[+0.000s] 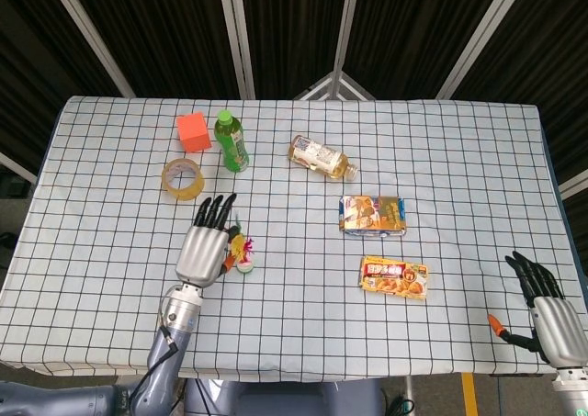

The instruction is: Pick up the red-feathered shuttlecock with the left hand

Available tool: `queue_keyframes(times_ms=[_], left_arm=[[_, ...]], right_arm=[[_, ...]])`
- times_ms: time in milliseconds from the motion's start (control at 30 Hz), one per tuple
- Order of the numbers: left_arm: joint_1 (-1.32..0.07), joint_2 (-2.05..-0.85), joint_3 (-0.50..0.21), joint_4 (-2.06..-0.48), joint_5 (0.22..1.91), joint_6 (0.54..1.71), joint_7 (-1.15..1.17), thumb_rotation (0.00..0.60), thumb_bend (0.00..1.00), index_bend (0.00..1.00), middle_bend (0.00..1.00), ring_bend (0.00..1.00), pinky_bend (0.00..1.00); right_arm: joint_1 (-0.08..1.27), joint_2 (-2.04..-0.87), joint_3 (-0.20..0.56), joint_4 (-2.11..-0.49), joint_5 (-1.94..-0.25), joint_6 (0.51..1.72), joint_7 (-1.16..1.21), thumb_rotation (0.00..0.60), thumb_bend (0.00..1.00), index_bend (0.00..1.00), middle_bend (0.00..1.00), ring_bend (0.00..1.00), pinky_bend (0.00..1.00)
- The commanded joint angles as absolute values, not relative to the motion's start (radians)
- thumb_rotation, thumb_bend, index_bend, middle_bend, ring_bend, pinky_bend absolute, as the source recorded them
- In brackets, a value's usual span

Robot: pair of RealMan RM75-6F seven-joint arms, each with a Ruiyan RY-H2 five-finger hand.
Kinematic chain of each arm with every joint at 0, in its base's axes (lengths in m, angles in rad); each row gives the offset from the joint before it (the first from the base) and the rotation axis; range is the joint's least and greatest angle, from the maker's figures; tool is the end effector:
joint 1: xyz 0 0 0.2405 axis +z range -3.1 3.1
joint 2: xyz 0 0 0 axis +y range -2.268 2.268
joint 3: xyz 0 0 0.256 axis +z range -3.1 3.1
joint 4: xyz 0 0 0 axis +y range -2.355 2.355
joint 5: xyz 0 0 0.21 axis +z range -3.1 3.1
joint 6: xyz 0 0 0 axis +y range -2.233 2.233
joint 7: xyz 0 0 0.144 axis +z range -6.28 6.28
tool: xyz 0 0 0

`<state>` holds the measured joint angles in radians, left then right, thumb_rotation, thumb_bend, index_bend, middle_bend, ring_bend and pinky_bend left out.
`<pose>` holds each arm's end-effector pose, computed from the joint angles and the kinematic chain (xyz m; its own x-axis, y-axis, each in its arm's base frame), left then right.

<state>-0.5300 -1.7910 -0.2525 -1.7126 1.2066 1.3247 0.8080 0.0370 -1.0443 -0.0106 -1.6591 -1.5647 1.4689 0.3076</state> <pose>-0.0930 0.2732 -0.0227 0.3851 0.0226 0.9226 0.8934 -0.2599 -0.3666 -0.3128 -0.1525 0.1648 0.1309 -0.1000 0.9863 -0.9913 0.0040 0.1319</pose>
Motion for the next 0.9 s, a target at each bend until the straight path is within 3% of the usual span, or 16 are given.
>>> queue_keyframes(times_ms=[33, 267, 333, 400, 500, 700, 900], left_arm=[[-0.505, -1.745, -0.243, -1.731, 1.193, 1.326, 0.761, 0.600, 0.63, 0.60, 0.03, 0.00, 0.00], [-0.488, -1.698, -0.226, -1.733, 1.180, 1.318, 0.713, 0.600, 0.58, 0.53, 0.01, 0.00, 0.00], [-0.488, -1.694, -0.221, -1.734, 1.181, 1.316, 0.706, 0.600, 0.45, 0.43, 0.00, 0.00, 0.00], [-0.489, -1.687, -0.213, -1.739, 1.185, 1.311, 0.700, 0.600, 0.27, 0.25, 0.00, 0.00, 0.00], [-0.489, -1.679, -0.202, -1.752, 1.204, 1.311, 0.682, 0.600, 0.16, 0.08, 0.00, 0.00, 0.00], [-0.476, -1.650, -0.183, -1.805, 1.253, 1.333, 0.645, 0.600, 0.14, 0.01, 0.00, 0.00, 0.00], [-0.405, -1.521, -0.130, -1.915, 1.355, 1.416, 0.570, 0.600, 0.14, 0.01, 0.00, 0.00, 0.00]], right_arm=[[0.037, -1.045, -0.011, -1.660, -1.565, 1.468, 0.305, 0.600, 0.34, 0.00, 0.00, 0.00, 0.00], [0.036, -1.046, -0.010, -1.661, -1.563, 1.469, 0.299, 0.600, 0.34, 0.00, 0.00, 0.00, 0.00], [0.035, -1.046, -0.009, -1.661, -1.563, 1.469, 0.299, 0.600, 0.34, 0.00, 0.00, 0.00, 0.00], [0.035, -1.047, -0.009, -1.660, -1.563, 1.469, 0.298, 0.600, 0.34, 0.00, 0.00, 0.00, 0.00], [0.035, -1.046, -0.009, -1.660, -1.562, 1.468, 0.300, 0.600, 0.34, 0.00, 0.00, 0.00, 0.00], [0.035, -1.044, -0.008, -1.658, -1.561, 1.468, 0.304, 0.600, 0.34, 0.00, 0.00, 0.00, 0.00], [0.036, -1.043, -0.009, -1.655, -1.564, 1.468, 0.305, 0.600, 0.34, 0.00, 0.00, 0.00, 0.00]])
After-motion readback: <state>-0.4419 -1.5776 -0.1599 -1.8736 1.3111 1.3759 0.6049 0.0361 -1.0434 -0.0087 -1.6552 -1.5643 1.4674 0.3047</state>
